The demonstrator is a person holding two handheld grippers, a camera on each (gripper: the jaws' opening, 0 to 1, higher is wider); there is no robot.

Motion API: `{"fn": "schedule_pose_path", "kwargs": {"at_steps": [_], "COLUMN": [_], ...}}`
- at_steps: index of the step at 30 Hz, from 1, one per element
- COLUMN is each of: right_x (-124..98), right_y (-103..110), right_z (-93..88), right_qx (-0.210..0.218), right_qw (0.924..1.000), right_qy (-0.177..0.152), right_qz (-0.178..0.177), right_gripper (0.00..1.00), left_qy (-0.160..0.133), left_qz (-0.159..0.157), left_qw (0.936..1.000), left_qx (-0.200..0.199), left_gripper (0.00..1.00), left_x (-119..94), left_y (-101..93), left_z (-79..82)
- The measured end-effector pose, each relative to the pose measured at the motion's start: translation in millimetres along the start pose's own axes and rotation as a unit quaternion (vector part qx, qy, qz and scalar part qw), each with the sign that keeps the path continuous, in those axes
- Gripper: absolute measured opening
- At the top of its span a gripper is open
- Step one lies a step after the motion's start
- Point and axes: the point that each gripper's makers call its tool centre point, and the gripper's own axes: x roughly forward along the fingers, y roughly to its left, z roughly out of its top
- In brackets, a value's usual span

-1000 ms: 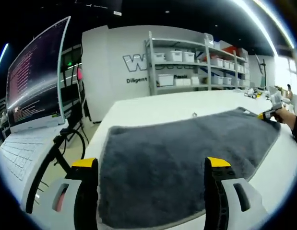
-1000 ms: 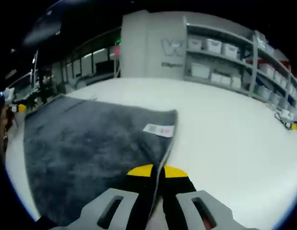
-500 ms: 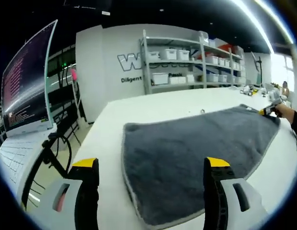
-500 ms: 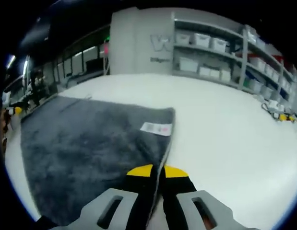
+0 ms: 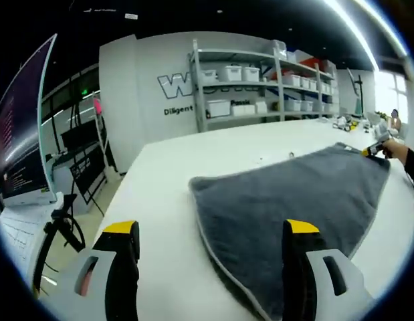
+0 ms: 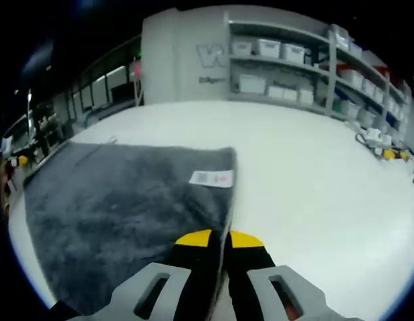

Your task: Open the folded towel by lifting each exposed corner and separating the folded layers until the towel lies flat within the target outline without major curled edges

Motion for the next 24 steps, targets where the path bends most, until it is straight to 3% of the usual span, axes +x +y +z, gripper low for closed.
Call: {"fn": "schedule_pose_path", "kwargs": {"at_steps": [5, 8, 10, 11, 13, 15, 18, 20, 22, 24], "right_x": [-5.1, -9.1, -11.6, -7.6, 0.2, 11.3, 28.4, 44.0, 49.4, 63.4], "right_y": [-7.0, -11.3, -18.9, -24.6, -38.5, -44.6, -44.6, -44.4, -47.1, -48.7], "right_z": [11.1, 30.3, 58.1, 62.5, 80.2, 90.5, 99.4, 98.8, 97.9, 94.4], "right_qx": [-0.021, -0.009, 0.006, 0.005, 0.001, 0.007, 0.018, 0.006, -0.004, -0.013], "right_qw": [0.9998, 0.9994, 0.9976, 0.9974, 0.9955, 0.9953, 0.9949, 0.9964, 0.9970, 0.9978], "right_qy": [-0.005, -0.033, -0.069, -0.072, -0.094, -0.096, -0.099, -0.083, -0.077, -0.065], "right_qz": [-0.001, 0.004, 0.006, 0.003, -0.012, -0.007, 0.008, 0.015, 0.009, 0.012], "right_gripper": [0.16, 0.19, 0.23, 0.24, 0.20, 0.17, 0.19, 0.19, 0.19, 0.19], "left_qy": [0.005, 0.011, 0.012, 0.012, 0.015, 0.006, 0.001, 0.029, 0.031, 0.039], "left_qz": [-0.005, -0.011, -0.014, -0.015, -0.016, -0.015, -0.012, -0.012, -0.013, -0.035], "left_qw": [0.9999, 0.9997, 0.9997, 0.9997, 0.9997, 0.9999, 0.9999, 0.9995, 0.9994, 0.9985], "left_qx": [0.015, 0.017, 0.014, 0.014, 0.009, 0.005, 0.002, 0.008, 0.009, -0.015], "left_gripper": [0.85, 0.84, 0.81, 0.78, 0.75, 0.73, 0.61, 0.59, 0.59, 0.59], "left_x": [16.4, 30.3, 40.8, 44.8, 59.6, 78.0, 99.1, 110.9, 118.5, 128.5], "left_y": [-1.4, 2.4, 4.1, 1.3, 4.7, 12.8, 20.7, 21.4, 20.6, 11.7], "left_z": [9.5, 15.9, 20.4, 21.4, 24.1, 28.4, 29.1, 18.6, 16.7, 11.3]}}
